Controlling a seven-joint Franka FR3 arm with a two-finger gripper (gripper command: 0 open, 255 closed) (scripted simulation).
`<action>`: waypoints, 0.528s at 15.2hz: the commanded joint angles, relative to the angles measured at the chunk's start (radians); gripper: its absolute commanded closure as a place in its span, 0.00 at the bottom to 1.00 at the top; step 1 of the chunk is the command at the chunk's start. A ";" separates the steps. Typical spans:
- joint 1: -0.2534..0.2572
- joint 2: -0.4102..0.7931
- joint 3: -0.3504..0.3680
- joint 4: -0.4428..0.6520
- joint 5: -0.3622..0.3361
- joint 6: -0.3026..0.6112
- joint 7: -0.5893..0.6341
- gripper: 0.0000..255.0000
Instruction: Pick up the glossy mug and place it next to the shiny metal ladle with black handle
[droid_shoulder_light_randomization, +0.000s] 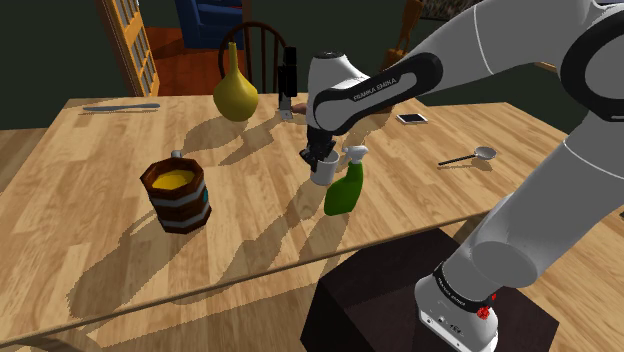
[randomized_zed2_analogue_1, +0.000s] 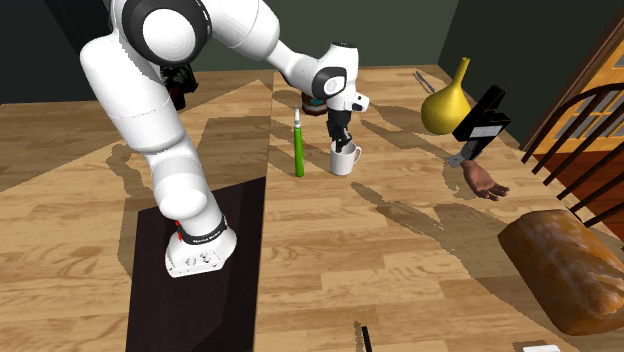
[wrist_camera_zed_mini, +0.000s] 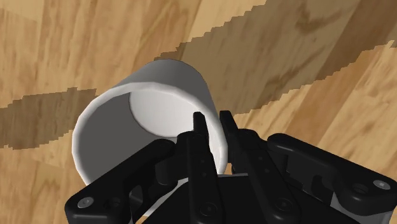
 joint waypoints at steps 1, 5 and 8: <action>0.000 0.000 0.000 0.000 0.000 0.000 0.000 1.00; 0.000 0.000 0.000 0.000 0.000 0.000 0.000 1.00; 0.000 -0.016 0.000 0.011 0.004 -0.027 -0.004 1.00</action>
